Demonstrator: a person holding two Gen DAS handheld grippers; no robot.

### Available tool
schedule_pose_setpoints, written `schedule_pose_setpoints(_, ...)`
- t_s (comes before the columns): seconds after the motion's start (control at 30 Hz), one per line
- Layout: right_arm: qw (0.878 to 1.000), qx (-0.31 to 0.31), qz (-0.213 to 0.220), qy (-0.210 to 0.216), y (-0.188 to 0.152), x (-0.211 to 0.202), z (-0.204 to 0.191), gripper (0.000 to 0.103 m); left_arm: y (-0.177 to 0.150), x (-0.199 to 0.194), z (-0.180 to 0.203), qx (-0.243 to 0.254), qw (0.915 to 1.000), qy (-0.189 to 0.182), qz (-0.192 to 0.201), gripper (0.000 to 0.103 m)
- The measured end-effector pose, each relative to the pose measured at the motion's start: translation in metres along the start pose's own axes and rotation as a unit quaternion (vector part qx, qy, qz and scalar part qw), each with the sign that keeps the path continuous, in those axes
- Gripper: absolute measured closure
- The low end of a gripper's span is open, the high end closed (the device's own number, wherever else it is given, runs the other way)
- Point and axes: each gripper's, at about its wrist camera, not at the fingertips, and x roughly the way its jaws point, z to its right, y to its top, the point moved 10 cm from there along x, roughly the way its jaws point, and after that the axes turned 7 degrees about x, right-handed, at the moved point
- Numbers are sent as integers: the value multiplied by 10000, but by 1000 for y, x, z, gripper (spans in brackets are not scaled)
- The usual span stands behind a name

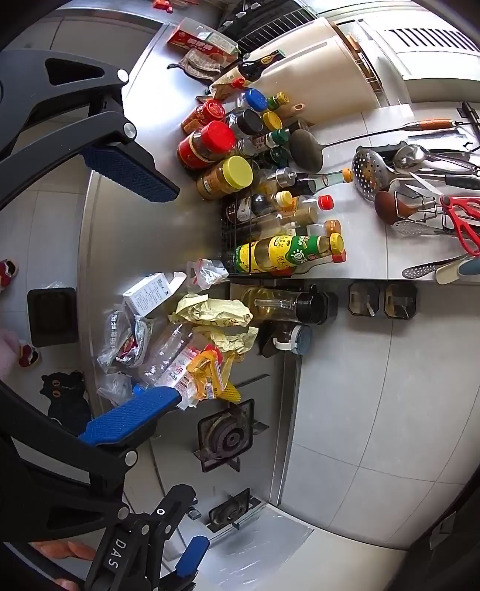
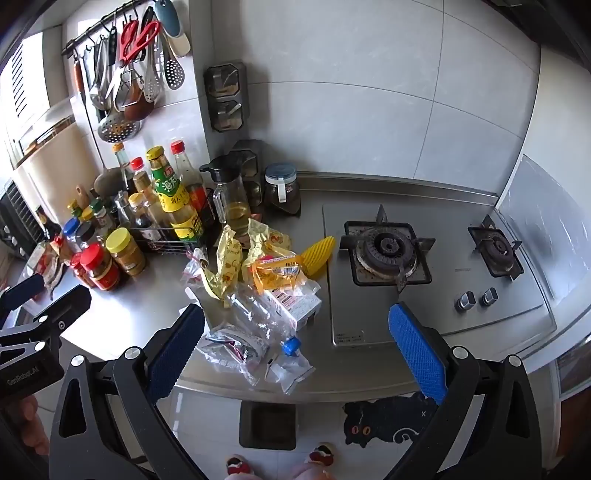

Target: Collect trash

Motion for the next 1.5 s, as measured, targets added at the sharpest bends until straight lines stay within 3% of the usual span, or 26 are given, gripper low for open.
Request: schedule_pose_setpoints(1.5, 10000, 22, 62, -16, 6, -1, 0, 3, 4, -1, -1, 67, 10000, 9, 21, 8)
